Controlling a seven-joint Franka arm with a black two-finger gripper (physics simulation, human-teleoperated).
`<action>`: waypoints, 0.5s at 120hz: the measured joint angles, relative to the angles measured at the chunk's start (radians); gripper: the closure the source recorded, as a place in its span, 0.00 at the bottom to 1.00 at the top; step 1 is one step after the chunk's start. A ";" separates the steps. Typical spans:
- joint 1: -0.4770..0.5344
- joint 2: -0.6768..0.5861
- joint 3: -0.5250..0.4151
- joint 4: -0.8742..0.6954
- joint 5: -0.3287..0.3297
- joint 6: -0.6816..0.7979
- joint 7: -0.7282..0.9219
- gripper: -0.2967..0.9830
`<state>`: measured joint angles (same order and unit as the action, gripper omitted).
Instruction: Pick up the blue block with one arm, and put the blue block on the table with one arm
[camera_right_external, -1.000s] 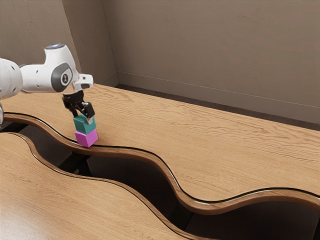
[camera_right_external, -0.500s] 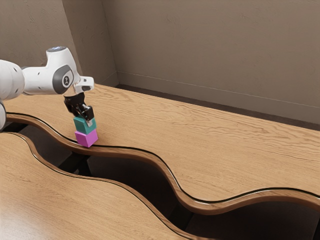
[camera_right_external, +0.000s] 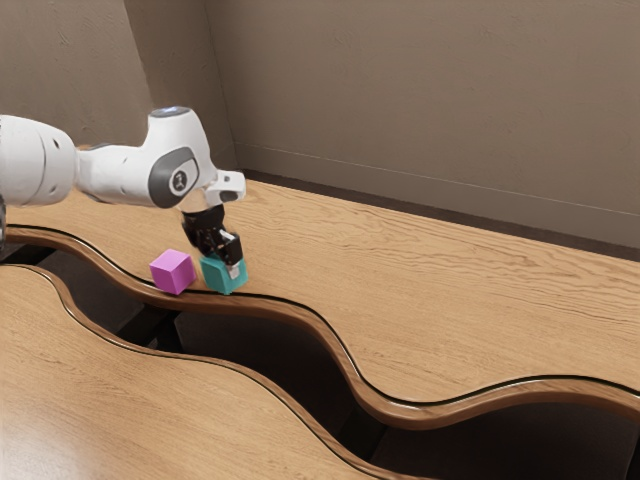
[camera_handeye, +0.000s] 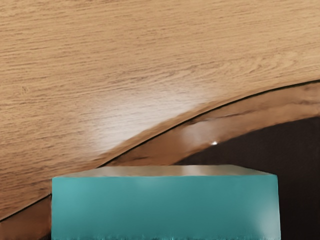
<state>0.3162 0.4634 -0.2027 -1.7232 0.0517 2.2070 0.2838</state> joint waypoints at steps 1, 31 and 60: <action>0.000 0.001 0.000 -0.001 0.000 0.002 -0.003 0.52; -0.001 0.010 -0.003 0.003 -0.017 0.030 -0.047 0.33; -0.032 -0.362 0.090 0.058 -0.122 -0.214 -0.075 0.27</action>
<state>0.2842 0.1018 -0.1126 -1.6653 -0.0700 1.9927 0.2092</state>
